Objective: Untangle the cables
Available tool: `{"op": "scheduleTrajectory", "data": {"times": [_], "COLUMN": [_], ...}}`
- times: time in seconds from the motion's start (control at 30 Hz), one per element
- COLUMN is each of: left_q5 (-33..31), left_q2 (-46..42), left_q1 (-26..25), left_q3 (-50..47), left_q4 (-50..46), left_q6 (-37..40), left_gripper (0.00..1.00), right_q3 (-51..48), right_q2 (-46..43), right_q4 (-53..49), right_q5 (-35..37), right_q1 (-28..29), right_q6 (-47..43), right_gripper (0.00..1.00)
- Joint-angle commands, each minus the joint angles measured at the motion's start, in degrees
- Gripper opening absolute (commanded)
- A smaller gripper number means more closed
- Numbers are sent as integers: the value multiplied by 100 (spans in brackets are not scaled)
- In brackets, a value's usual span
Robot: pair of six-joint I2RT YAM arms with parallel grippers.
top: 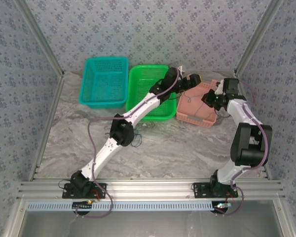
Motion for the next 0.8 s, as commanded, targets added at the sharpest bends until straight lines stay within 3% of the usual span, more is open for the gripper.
{"op": "scheduleTrajectory", "data": {"times": [0.0,0.13,0.27,0.4,0.47,0.6,0.77], "left_q5": [-876,-1622,-2605,-3061,-3139,-2923,-3246], "left_q2": [-1008,-1529,-2045,-2650,-3285,-5379,-7719], "left_q1": [-166,-206,-200,-137,-105,215,429], "left_q3": [244,230,211,-324,-1408,-5501,-8501], "left_q4": [-1158,-1810,-2759,-3313,-2962,-609,-400], "left_q6": [1018,1463,1766,1833,1827,1292,894], "left_gripper": [97,96,93,91,91,89,88], "right_q3": [271,182,-41,-170,-213,-554,-1435], "right_q2": [218,108,-484,-1520,-1912,-2625,-3263], "right_q4": [-405,-323,-448,-695,-915,-1113,-570], "right_q5": [380,473,719,1256,1475,1842,2168], "right_q1": [12,21,230,618,901,1832,3756], "right_q6": [172,216,-65,-346,-409,-363,65], "right_gripper": [0,3,31,46,49,51,50]}}
